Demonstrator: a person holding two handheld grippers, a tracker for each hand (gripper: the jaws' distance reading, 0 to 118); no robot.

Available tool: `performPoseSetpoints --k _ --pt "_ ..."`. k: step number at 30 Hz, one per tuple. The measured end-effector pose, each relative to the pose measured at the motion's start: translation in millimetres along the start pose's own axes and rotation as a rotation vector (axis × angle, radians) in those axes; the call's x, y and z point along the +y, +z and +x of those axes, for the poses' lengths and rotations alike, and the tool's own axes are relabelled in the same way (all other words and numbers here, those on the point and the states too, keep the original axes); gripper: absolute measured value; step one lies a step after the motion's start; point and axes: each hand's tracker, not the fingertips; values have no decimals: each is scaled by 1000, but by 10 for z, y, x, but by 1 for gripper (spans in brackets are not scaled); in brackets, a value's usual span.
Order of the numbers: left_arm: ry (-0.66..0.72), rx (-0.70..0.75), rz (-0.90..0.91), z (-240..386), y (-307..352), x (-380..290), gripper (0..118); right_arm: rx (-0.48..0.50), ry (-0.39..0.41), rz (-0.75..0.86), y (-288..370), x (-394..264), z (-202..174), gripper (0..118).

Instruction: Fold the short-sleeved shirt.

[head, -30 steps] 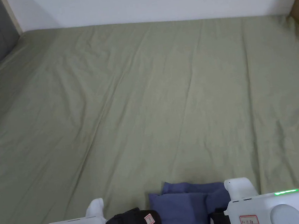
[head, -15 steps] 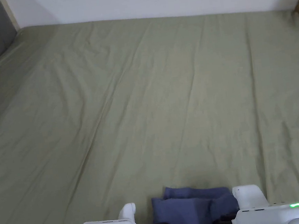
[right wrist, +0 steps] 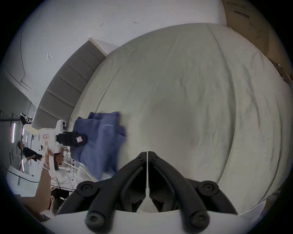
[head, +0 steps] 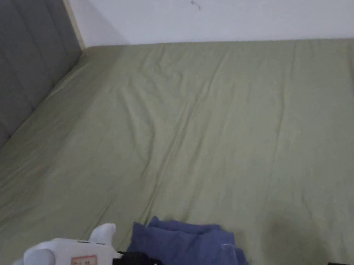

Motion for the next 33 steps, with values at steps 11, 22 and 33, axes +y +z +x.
performPoseSetpoints --k 11,22,33 --pt "-239 849 -89 -803 1080 765 25 55 -192 7 -69 10 216 1" --pt "-49 926 126 -836 1305 708 106 52 -173 -30 -176 -8 123 1" --pt "-103 533 346 505 1261 201 0 67 -175 9 21 -168 103 1"
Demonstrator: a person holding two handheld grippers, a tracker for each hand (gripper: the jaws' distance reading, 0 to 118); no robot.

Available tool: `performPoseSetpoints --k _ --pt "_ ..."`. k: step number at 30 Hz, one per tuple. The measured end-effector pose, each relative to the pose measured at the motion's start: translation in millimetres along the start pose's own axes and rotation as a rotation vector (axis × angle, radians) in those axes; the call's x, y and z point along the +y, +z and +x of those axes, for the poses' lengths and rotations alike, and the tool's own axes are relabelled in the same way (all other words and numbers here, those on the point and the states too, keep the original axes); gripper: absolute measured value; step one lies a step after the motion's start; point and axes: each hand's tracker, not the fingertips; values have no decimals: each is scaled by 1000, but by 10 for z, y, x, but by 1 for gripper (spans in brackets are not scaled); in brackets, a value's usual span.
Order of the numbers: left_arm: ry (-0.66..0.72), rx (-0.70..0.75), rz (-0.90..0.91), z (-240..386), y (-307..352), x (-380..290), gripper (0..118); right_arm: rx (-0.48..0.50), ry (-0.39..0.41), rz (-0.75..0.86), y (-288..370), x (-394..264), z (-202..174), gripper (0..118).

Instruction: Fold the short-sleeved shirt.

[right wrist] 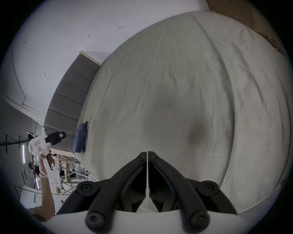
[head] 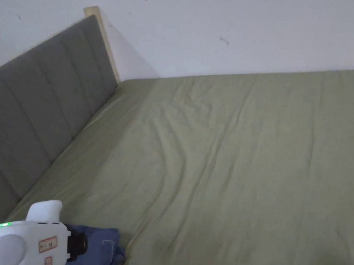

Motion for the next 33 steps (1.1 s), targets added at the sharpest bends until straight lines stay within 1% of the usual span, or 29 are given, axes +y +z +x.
performPoseSetpoints --k 1,3,4,5,7,8,9,11,12,13,14,15,16,18,22,23,26,29,31,33 --pt "-24 -1 25 176 60 -61 0 4 -1 5 31 -14 18 1" --pt "-87 53 95 482 146 -186 0 3 -5 29 105 -54 18 1" --pt "-120 80 159 645 214 -265 0 -3 6 41 145 -66 6 1" --pt "-136 77 204 770 278 -334 0 -26 20 59 219 -70 -48 1" --pt "-159 36 263 1066 401 -471 0 -110 107 98 313 -84 -138 1" --pt "-142 30 285 1174 452 -522 0 -141 136 110 352 -71 -148 1" --pt "-150 20 281 1289 486 -565 0 -156 160 133 399 -39 -120 1" --pt "-183 -27 325 1562 572 -642 0 -160 173 193 539 -11 -191 1" --pt "-198 -48 355 1667 630 -673 0 -166 189 236 618 6 -243 1" --pt "-187 -79 408 1757 714 -700 0 -201 212 302 703 45 -252 1" --pt "-182 -114 441 1855 791 -700 0 -264 265 378 805 46 -350 1" --pt "-203 -120 452 1982 863 -679 0 -316 317 466 926 35 -467 1" --pt "-220 -115 487 2081 938 -672 0 -344 347 544 1055 32 -572 1" --pt "-271 -112 528 2262 1073 -637 0 -355 379 668 1290 66 -725 1" --pt "-320 -99 648 2588 1289 -582 0 -460 459 864 1630 68 -1001 1" --pt "-312 -74 675 2662 1328 -578 0 -463 475 897 1687 51 -1032 1" --pt "-271 -48 728 2743 1445 -605 0 -464 472 975 1818 -23 -1109 1" --pt "-258 -18 755 2823 1567 -628 0 -534 488 1067 1888 -120 -1192 1" --pt "-254 -15 783 2847 1626 -639 0 -529 489 1075 1941 -146 -1232 1" --pt "-261 28 794 2896 1651 -652 0 -523 494 1088 1965 -169 -1269 1"
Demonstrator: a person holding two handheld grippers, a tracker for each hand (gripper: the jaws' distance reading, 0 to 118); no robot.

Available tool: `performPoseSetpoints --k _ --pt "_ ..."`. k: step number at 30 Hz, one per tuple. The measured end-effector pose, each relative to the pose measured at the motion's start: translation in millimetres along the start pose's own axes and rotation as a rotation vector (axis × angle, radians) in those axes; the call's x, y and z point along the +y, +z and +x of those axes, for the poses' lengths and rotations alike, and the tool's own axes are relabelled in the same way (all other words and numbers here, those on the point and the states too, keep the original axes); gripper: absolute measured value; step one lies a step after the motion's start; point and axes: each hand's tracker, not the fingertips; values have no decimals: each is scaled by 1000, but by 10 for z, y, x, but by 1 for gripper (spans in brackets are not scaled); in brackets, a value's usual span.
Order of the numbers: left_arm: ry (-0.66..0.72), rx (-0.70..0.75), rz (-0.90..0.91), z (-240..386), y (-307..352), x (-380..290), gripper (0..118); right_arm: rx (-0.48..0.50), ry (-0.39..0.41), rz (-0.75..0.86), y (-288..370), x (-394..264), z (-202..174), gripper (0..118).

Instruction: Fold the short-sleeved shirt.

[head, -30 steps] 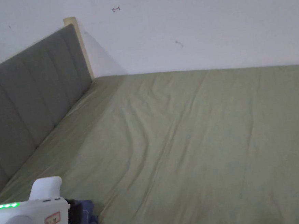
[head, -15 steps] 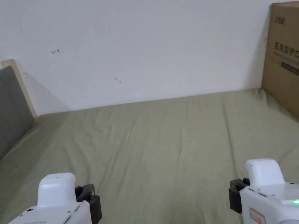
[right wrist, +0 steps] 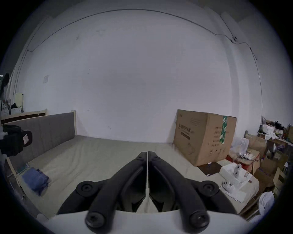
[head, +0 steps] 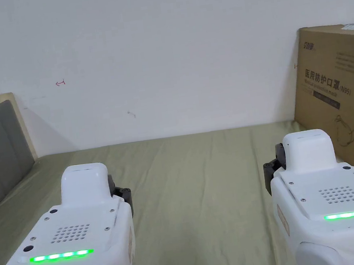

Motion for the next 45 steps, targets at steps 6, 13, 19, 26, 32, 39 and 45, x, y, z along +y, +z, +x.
performPoseSetpoints --k 6,13,19,26,32,39,45 --pt "-8 -47 4 61 50 -53 5 15 -8 -2 41 -22 -25 3" --pt "-12 -98 3 121 43 -102 118 17 -40 -5 13 -64 51 115" --pt "-34 -76 24 195 65 -81 118 3 -35 13 9 -82 66 117" --pt "34 -79 27 139 98 -20 118 21 -58 -3 10 -137 87 117" --pt "46 -41 -39 156 88 0 118 27 -60 -21 -25 -160 90 117" --pt "-37 -40 -55 243 76 -83 118 18 -57 -33 -58 -182 110 117" --pt "5 -60 -72 218 41 -45 118 21 -65 -51 -87 -208 119 117"
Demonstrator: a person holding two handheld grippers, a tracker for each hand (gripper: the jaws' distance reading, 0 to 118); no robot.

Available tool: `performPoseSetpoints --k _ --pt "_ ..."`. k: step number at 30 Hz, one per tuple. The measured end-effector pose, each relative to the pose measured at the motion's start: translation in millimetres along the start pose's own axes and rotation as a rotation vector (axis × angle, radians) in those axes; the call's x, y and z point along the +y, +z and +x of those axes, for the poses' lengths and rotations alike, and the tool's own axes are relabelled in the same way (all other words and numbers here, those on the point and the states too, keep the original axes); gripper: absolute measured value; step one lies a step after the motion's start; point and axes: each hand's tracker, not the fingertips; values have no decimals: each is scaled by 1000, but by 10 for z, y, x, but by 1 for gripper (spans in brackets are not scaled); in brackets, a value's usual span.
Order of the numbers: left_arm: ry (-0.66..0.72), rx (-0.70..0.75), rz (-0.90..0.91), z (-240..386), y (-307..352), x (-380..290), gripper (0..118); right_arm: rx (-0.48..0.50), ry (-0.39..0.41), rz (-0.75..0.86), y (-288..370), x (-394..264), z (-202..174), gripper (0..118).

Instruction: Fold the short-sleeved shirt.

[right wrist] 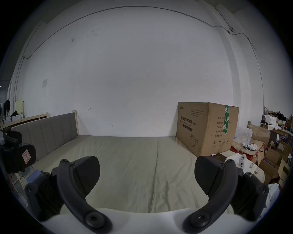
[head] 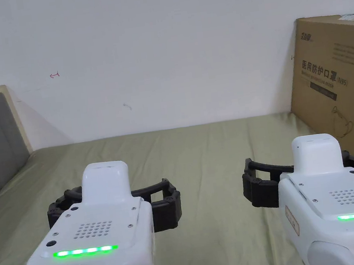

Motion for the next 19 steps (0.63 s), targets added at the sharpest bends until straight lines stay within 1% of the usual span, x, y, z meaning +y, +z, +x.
performPoseSetpoints --k 6,10,12,19 --pt "-9 19 -11 -4 -32 3 118 -2 2 -7 -21 -5 10 117" --pt "42 74 -26 3 -37 23 118 1 -7 -25 -60 -30 17 117" --pt "32 44 -19 -9 -29 20 118 3 -10 -33 -63 -43 19 117" --pt "-1 49 -17 2 -30 10 118 5 1 -37 -55 -60 16 117"
